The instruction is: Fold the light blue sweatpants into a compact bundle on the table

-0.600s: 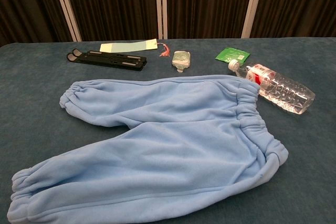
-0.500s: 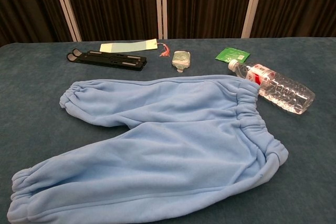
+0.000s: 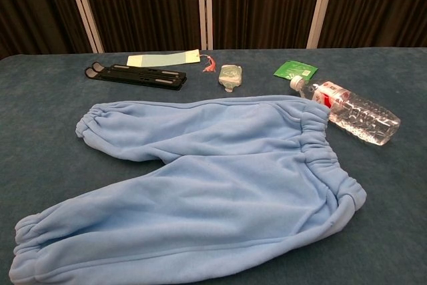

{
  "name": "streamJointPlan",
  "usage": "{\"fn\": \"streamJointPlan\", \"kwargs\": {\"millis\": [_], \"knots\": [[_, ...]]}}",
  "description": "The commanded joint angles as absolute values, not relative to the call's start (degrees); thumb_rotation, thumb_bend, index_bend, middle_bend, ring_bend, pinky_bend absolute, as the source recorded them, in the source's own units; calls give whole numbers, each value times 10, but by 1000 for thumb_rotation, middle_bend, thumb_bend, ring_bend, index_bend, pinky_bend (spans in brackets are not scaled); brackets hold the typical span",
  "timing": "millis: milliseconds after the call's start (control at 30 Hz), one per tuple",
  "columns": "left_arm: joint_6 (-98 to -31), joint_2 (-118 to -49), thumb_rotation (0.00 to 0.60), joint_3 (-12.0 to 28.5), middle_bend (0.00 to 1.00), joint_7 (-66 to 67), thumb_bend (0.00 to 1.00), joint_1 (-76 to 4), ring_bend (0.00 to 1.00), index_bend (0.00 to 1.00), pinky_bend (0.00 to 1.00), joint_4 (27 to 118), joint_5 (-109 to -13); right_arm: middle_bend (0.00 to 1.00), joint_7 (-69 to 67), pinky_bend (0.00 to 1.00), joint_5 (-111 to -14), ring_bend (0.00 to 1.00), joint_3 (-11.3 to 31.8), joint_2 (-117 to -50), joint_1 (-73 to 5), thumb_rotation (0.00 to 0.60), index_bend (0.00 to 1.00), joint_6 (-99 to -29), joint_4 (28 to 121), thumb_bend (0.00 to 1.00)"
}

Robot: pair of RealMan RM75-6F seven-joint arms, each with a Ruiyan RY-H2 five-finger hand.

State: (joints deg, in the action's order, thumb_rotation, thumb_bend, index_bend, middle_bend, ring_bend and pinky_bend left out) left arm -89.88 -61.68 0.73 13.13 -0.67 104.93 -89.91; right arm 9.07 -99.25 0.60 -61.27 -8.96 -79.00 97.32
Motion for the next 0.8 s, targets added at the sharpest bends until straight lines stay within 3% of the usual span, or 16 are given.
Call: {"fn": "streamJointPlan", "kwargs": {"millis": [33,300,800], "knots": [[-893,-619,600,12,0,136,0,-10,0,0,0,1048,-890,0,73,0,-1069,0,-31,-628,-164,600,29,-691,937,0],[-880,-623,600,20,0,137,0,-16,0,0,0,1043,-867,139,32,38,-1152,40,-43,-717,-238,600,165,-655,834,0],[-880,-614,600,19,0,117,0,-15,0,0,0,1044,-863,158,71,87,-1166,75,-33,-849,-297,600,197,-627,726,48]]}}
